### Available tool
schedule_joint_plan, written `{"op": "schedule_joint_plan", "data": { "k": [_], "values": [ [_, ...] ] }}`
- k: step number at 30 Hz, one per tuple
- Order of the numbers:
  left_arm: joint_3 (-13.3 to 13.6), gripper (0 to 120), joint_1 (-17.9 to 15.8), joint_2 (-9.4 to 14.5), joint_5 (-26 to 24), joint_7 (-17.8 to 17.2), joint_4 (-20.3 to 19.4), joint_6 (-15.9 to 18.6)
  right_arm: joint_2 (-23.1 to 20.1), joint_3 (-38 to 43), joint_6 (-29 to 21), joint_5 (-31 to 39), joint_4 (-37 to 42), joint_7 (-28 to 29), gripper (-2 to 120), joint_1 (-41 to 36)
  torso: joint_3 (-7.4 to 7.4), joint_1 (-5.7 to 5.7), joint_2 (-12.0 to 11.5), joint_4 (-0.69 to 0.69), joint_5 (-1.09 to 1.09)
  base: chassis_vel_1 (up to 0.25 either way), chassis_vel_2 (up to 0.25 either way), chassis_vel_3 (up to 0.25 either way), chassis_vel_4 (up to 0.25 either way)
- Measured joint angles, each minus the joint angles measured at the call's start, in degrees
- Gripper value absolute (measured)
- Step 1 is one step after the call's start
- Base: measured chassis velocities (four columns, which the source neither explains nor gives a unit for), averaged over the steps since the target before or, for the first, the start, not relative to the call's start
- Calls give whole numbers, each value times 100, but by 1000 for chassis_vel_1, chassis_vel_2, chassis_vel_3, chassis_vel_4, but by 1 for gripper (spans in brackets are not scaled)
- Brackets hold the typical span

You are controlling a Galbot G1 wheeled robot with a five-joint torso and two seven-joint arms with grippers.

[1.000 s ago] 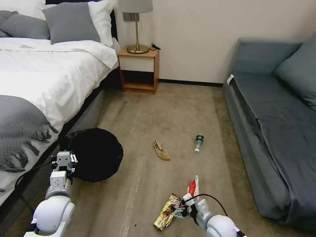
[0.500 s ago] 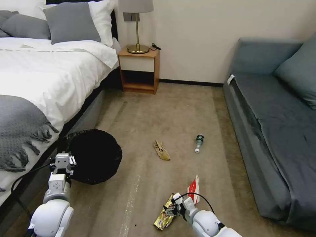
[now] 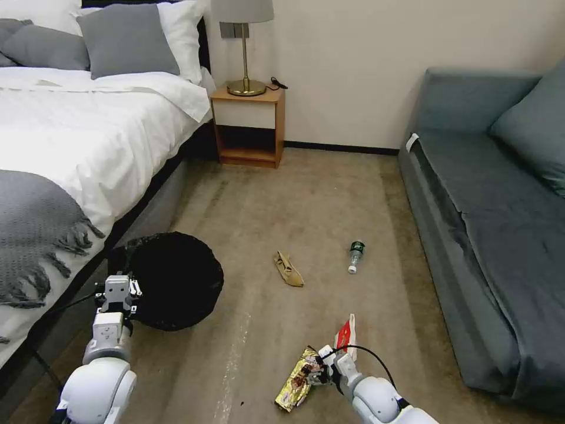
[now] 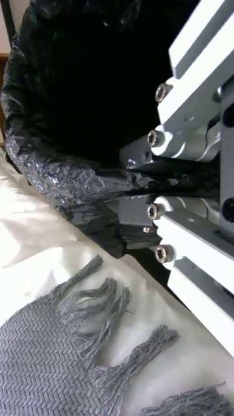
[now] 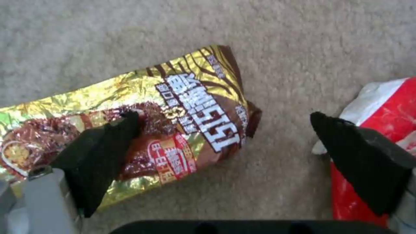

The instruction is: Pick up the trash bin, then pick up the garbage on the floor and place it into the trash bin.

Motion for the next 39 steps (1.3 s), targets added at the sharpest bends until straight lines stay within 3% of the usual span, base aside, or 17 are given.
{"op": "schedule_joint_plan", "data": {
  "k": [7, 10, 20, 26, 32, 39],
  "values": [
    [-40, 6, 39, 14, -2, 14, -21, -20, 112, -99, 5, -95, -253, -83, 100, 78, 0, 0, 0, 0, -1, 0, 0, 0, 0],
    [-47, 6, 44, 11, -4, 18, -25, -28, 134, -122, 3, -120, -269, -124, 95, 91, -1, 0, 1, -1, -3, 0, 0, 0, 0],
    [-39, 6, -17, -5, -24, 37, 12, -63, 161, -125, 25, -160, -293, -256, 55, 58, -1, 0, 2, 1, 3, 0, 0, 0, 0],
    [-32, 6, -51, 16, -39, 49, 29, -76, 158, -14, 33, -158, -288, -266, 43, 54, -1, 0, 1, 5, 7, 0, 0, 0, 0],
    [-28, 6, -68, 5, -49, 83, 48, -108, 132, 61, 68, -188, -287, -279, 17, 44, 0, 0, 0, 1, -3, 0, 0, 0, 0],
    [-37, 6, -54, -13, -34, 100, 61, -130, 163, 134, 94, -224, -284, -290, 0, 23, 1, 0, 0, 0, 0, 0, 0, 0, 0]
  ]
}}
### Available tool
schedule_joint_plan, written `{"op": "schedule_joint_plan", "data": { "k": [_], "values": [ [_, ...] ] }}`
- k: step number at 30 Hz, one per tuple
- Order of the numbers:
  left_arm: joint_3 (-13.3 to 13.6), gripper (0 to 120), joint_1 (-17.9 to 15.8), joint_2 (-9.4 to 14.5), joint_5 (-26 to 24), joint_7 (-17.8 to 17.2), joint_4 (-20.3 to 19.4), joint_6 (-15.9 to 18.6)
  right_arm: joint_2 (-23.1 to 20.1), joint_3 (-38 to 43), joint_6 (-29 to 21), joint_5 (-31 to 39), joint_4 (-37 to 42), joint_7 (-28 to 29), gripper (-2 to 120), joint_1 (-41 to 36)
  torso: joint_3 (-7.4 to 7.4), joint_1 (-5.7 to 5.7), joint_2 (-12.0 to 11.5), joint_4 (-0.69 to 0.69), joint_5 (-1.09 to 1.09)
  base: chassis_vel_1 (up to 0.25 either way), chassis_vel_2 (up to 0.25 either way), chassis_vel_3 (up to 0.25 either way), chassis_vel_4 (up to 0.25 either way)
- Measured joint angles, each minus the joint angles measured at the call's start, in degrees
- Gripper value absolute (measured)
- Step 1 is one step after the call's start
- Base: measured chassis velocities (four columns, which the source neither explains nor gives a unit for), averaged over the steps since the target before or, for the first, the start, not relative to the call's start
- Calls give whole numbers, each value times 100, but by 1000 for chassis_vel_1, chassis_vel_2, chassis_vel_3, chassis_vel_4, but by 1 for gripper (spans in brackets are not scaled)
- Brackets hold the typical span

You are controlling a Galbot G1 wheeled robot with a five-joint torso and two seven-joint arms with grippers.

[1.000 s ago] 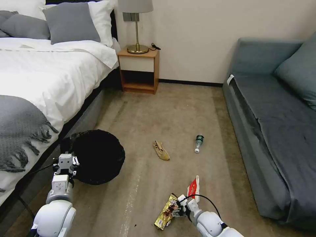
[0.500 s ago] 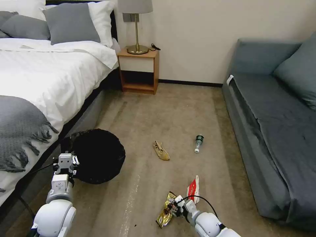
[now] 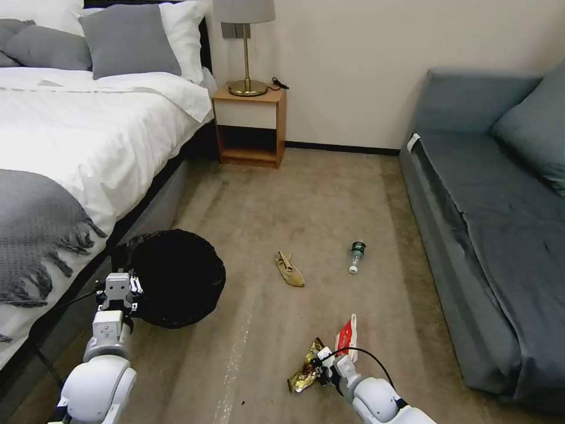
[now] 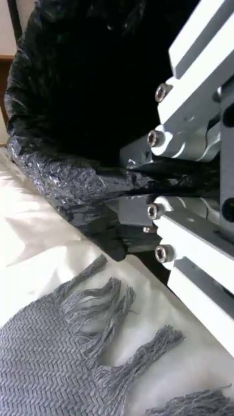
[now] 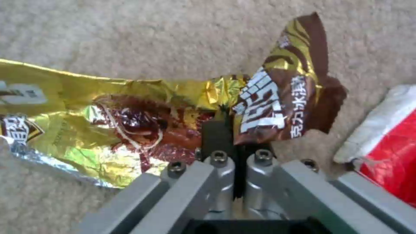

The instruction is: Pick up the trash bin, then pick up the garbage on the floor and place it into the trash bin.

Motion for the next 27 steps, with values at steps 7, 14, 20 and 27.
{"op": "schedule_joint_plan", "data": {
  "k": [7, 14, 20, 27],
  "values": [
    [0, 6, 40, -36, 31, 26, -21, -26, -82, 220, -32, 121, 210, 3, 0, 42, 0, 0, 0, -1, -1, 0, 0, 0, 0],
    [14, 6, 90, -95, 127, 46, -27, -72, -206, 412, -43, 240, 380, -3, 0, 147, 0, 0, 0, -1, 0, 0, 0, 0, 0],
    [27, 6, 120, -150, 190, 55, -7, -96, -173, 560, -42, 497, 418, 48, 0, 364, 0, 0, -1, -1, 0, 0, 0, 0, 0],
    [125, 6, 142, -281, 302, 62, -1, -117, -22, 630, -21, 1007, 502, 225, 0, 852, 0, 0, 0, 0, 0, 0, 0, 0, 0]
  ]
}}
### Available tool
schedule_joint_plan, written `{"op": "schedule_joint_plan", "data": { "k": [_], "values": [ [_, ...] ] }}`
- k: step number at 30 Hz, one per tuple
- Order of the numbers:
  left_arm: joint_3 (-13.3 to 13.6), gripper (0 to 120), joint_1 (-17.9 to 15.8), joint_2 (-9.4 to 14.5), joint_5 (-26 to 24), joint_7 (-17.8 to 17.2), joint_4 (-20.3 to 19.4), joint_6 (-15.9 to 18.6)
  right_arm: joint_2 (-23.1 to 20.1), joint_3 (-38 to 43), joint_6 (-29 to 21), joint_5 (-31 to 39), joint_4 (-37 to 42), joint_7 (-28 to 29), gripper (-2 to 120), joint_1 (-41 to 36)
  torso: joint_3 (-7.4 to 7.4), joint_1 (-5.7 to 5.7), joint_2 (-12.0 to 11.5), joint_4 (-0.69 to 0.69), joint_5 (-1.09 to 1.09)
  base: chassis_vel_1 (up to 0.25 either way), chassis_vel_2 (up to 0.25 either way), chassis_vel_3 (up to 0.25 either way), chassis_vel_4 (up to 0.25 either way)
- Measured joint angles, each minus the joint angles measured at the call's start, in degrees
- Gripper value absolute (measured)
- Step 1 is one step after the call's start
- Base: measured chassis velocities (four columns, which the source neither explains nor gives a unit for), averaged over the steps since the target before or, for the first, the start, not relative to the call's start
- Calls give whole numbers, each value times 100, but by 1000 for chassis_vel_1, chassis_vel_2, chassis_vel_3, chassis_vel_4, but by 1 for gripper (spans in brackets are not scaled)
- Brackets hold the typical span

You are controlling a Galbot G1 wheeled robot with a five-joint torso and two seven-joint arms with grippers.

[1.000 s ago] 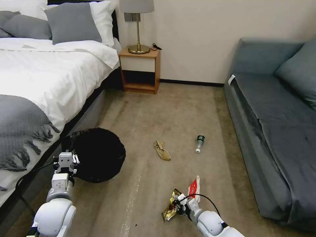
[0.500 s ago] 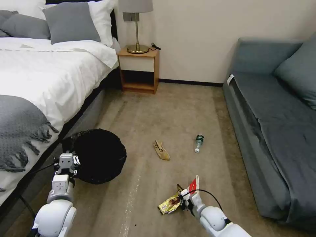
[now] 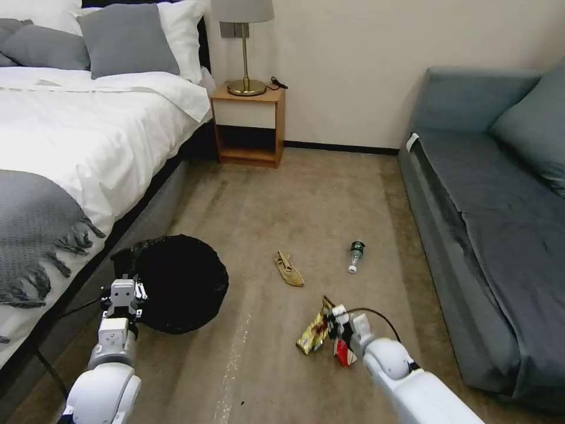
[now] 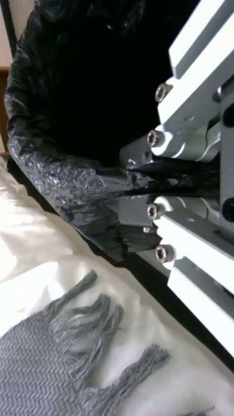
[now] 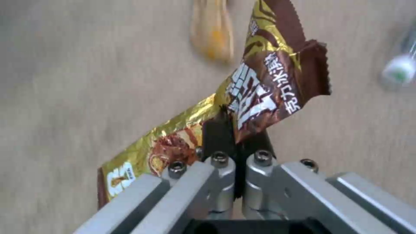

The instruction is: Pick up the trash bin, then pick up the garbage on the floor and place it into the trash bin.

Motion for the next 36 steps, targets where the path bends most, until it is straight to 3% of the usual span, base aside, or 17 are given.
{"op": "schedule_joint_plan", "data": {
  "k": [15, 20, 27, 36],
  "values": [
    [140, 6, 20, -183, 118, -14, -85, 0, 489, -346, -241, 843, 572, 348, 0, 959, 0, 0, 0, 1, -1, 0, 0, 0, 0],
    [163, 6, 26, -218, 136, -21, -123, 6, 611, -364, -226, 991, 797, 377, 0, 983, 0, 0, 0, 1, 0, 0, 0, 0, 0],
    [339, 6, 171, -426, 158, -48, -386, 67, 836, -502, 207, 1776, 2089, 379, 0, 647, -1, 0, 1, 0, -1, 0, 0, 0, 0],
    [438, 6, 204, -532, 209, -65, -423, 69, 943, -916, 339, 1674, 2452, 338, 0, 349, -1, 0, 1, 0, 0, 0, 0, 0, 0]
  ]
}}
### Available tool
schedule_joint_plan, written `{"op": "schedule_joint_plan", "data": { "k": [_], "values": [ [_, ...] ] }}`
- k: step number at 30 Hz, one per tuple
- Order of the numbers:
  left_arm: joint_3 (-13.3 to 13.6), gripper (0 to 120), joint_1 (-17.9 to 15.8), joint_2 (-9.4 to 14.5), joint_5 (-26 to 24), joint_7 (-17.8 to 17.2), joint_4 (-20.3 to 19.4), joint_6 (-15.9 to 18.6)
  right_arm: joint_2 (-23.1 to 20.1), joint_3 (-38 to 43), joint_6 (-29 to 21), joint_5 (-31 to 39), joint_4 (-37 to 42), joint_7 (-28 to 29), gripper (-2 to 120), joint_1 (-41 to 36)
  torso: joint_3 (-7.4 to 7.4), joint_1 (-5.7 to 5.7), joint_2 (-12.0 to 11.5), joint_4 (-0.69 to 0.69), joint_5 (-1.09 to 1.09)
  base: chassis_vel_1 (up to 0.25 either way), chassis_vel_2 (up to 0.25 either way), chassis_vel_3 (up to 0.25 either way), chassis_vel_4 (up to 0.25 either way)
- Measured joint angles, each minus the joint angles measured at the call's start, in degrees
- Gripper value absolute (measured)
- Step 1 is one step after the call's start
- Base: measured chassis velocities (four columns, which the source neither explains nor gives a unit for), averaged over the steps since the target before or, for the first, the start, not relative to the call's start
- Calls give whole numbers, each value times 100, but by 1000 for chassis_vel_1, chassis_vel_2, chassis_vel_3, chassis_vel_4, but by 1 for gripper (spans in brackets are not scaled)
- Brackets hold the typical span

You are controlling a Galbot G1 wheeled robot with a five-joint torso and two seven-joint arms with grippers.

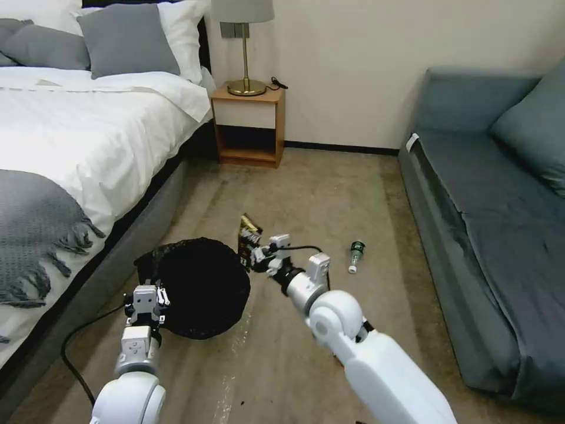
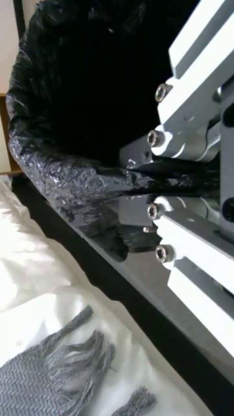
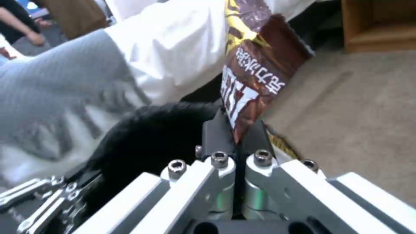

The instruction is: Pick up the trash bin, then pick up the garbage on the floor and place it into the trash bin.

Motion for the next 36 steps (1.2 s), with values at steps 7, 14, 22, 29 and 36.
{"op": "schedule_joint_plan", "data": {
  "k": [7, 14, 22, 29, 36],
  "values": [
    [27, 6, 107, -56, 50, -1, -104, 0, 133, -180, 64, -191, -55, -15, 0, -112, 0, 0, 0, 0, 0, 0, 0, 0, 0],
    [27, 6, 62, -76, 64, -1, -47, -2, 139, -203, 21, -27, 197, 4, 0, -95, 0, 0, 0, 0, 0, 0, 0, 0, 0],
    [44, 6, 25, -99, 68, -5, 21, -9, 29, -205, 57, -124, 169, -45, 0, -110, 0, 0, 0, 0, 0, 0, 0, 0, 0],
    [144, 6, 56, -132, 87, -24, -95, -7, 109, -387, 212, -591, -406, -124, 0, -122, 0, 0, 0, 0, 1, 0, 0, 0, 0],
    [179, 6, 81, -240, 123, -30, -60, -8, 353, -606, 94, -1046, -1327, -9, 0, -106, 0, 0, 0, 1, 0, 0, 0, 0, 0]
  ]
}}
